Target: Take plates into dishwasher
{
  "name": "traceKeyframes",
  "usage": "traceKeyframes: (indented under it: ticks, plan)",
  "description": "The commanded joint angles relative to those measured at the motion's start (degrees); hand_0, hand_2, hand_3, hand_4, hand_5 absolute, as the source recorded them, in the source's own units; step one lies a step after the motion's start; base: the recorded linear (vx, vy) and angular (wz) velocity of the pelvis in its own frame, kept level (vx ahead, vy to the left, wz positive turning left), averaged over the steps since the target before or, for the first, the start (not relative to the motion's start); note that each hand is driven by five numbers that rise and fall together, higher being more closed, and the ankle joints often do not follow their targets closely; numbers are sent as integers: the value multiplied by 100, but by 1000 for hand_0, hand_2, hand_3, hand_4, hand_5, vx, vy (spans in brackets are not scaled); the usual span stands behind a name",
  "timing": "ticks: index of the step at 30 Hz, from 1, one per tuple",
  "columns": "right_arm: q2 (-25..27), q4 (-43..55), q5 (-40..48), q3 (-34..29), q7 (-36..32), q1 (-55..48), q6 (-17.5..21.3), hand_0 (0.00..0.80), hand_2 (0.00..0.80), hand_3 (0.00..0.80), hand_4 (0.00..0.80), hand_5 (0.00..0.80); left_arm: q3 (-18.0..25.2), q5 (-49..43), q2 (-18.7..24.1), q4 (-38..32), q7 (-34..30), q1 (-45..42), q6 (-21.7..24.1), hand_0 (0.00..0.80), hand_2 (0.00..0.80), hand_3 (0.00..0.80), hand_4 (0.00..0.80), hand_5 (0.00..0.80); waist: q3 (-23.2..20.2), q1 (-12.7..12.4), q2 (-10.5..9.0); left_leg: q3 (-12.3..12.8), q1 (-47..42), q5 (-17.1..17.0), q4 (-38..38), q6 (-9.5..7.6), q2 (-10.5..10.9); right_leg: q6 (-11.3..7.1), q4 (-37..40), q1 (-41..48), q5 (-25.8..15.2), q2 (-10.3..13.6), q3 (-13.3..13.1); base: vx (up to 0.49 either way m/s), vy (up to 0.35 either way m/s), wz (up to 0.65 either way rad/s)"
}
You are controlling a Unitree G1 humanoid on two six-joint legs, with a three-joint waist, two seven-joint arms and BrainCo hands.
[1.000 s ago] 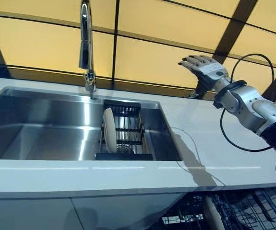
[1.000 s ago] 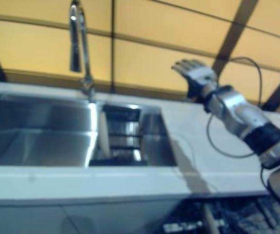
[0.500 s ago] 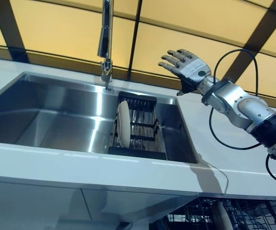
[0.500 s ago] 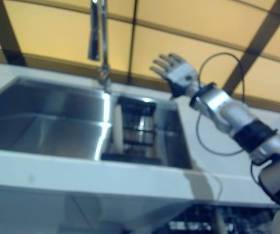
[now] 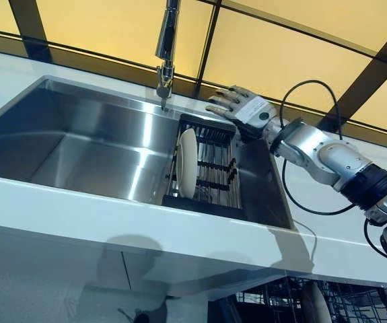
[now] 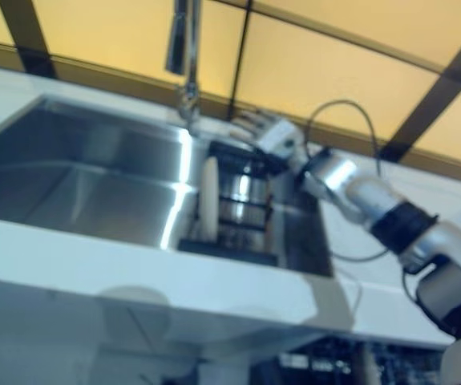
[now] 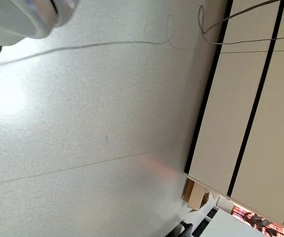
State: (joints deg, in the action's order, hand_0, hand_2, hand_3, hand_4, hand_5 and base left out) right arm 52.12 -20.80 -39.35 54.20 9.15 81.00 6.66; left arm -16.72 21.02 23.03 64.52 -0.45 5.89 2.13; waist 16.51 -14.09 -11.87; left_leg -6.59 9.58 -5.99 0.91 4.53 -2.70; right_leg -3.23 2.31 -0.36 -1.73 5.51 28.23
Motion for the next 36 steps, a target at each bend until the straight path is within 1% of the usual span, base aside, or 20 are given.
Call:
traceKeyframes:
  ticks: [1,7,16,24,36]
  plan:
    - [107,-14,-104,57,49,529,-36,0,0,0,0,0,-50,50,70,-5,-1,63,147,0,0,0,0,0,33,-259,-15,424,-225,189,409,-433,242,-278,-1321,-292,553,174,-1,0,0,0]
    - [43,45,-117,51,32,514,-53,0,0,0,0,0,-36,46,44,-42,18,60,187,0,0,0,0,0,83,-293,-27,390,-183,191,409,-444,264,-292,-1356,-347,542,205,31,1,2,1]
    - [-37,246,-198,52,-217,485,-16,0,0,0,0,0,8,178,12,-42,17,61,211,0,0,0,0,0,126,-326,-34,362,-167,183,409,-463,291,-320,-1472,-412,524,266,59,0,0,0]
    - [-69,299,-210,-6,-189,381,-6,0,0,0,0,0,94,226,28,-20,35,73,246,0,0,0,0,0,202,-364,-74,324,-137,184,409,-468,288,-362,-1544,-467,497,300,77,6,-7,3]
    - [-187,427,-303,-41,-374,345,18,0,0,0,0,0,125,315,-26,-31,33,66,299,0,0,0,0,0,286,-413,-62,259,-92,164,409,-464,301,-342,-1603,-514,558,319,84,3,0,1]
